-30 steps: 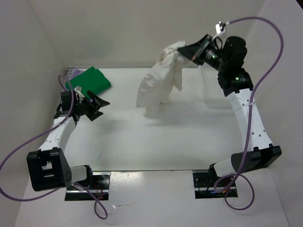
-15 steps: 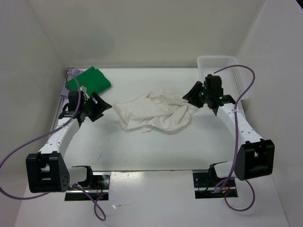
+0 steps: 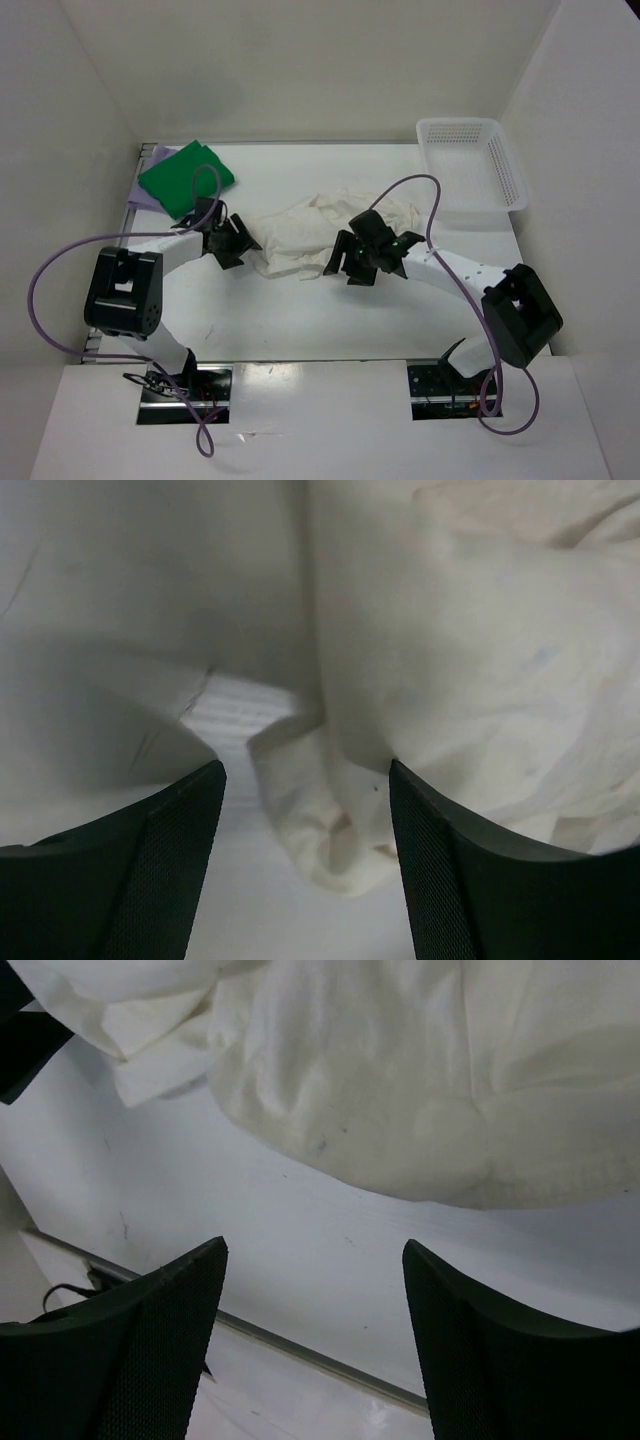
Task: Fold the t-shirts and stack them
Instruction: Move the tshirt to the center of the board, then flatten out the tshirt
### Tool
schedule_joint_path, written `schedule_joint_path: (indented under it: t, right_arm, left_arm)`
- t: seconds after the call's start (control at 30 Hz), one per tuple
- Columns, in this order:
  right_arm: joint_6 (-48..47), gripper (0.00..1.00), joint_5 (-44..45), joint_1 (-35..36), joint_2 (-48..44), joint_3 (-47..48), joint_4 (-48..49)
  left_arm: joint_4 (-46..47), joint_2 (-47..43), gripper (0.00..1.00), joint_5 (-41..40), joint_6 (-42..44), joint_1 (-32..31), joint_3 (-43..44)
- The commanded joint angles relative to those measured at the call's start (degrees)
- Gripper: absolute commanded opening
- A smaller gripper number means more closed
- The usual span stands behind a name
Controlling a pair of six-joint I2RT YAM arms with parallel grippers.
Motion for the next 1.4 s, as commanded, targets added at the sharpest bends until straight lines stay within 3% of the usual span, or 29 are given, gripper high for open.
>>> schedule_joint_path:
  t: [0.0,0.1,0.23,0.4,0.47,0.6,0.63,0.7,0.87,1.0,1.1,1.13,1.2,1.27,1.33,1.37]
  right_arm:
    - [3.1,0.76,3.0,0.3,0.4,3.3,3.6]
    - [5.5,0.78,4.7,0.3,0.4,1.0,2.2]
    - [7.3,0.78,7.6,0.3,-0.8,-1.7,0.1]
    - [7.2,0.74,6.9,-6.8,0.2,-5.3,4.0]
    - [5.6,0.67,6.9,-7.4,3.0,-4.0,4.0]
    - [3.5,0.15,7.7,-7.9,4.5,-1.7,2.0]
    - [3.5,0.09,9.2,-7.9,2.1,-1.7,1.2]
    - [2.8,0.01,11.1,-9.5,-1.2,-2.4,-3.1]
    - [1.3,0.0,10.2,-20.4,-17.5,-10.6,-10.0]
    - [3.1,0.0,12.1,-23.3,-20.5,-10.6,-11.4]
    - [3.1,0.08,12.1,-26.5,-19.8,-11.1,-11.4]
    - [3.7,0.29,12.8,-27.3,-19.8,-11.6,-10.8]
    - [2.8,0.51,12.2,-29.8,-21.4,-11.6,-9.7]
    - [1.7,0.66,12.1,-30.7,-22.1,-9.6,-9.1]
    - [1.7,0.66,10.9,-29.9,-22.1,-9.1,-9.9]
    - [1.7,0.66,10.1,-27.7,-22.6,-9.1,-10.6]
  left_arm:
    - [4.4,4.6,0.74,-1.8,-0.8,-1.2,3.8]
    - [5.7,7.7,0.7,-1.2,-1.5,-1.8,5.1]
    - [6.5,9.5,0.51,-0.5,-2.0,-2.8,8.2]
    - [7.1,8.9,0.37,-1.0,-3.0,-2.8,9.5]
    - [6.5,8.3,0.31,-1.6,-3.0,-2.8,11.2]
    - [3.9,5.3,0.25,-3.0,-1.0,-2.3,13.9]
    - [3.8,4.8,0.23,-3.0,-1.0,-0.7,14.6]
    - [2.9,3.1,0.2,-3.0,-0.3,1.2,16.0]
    - [-3.1,-1.7,0.19,-3.0,3.7,6.4,21.2]
    - [-7.4,-6.5,0.19,-4.1,5.8,8.3,23.5]
    - [-7.4,-7.5,0.26,-2.2,6.5,8.3,19.0]
    - [-6.8,-7.5,0.3,-2.1,6.5,8.3,17.4]
    - [-6.0,-5.8,0.4,-2.1,6.5,7.6,13.1]
    - [-6.0,-4.6,0.57,-2.1,6.5,6.4,11.8]
    - [-5.5,-3.9,0.7,-2.1,6.5,5.1,9.7]
    - [-4.8,-4.7,0.95,-2.1,6.5,5.1,8.7]
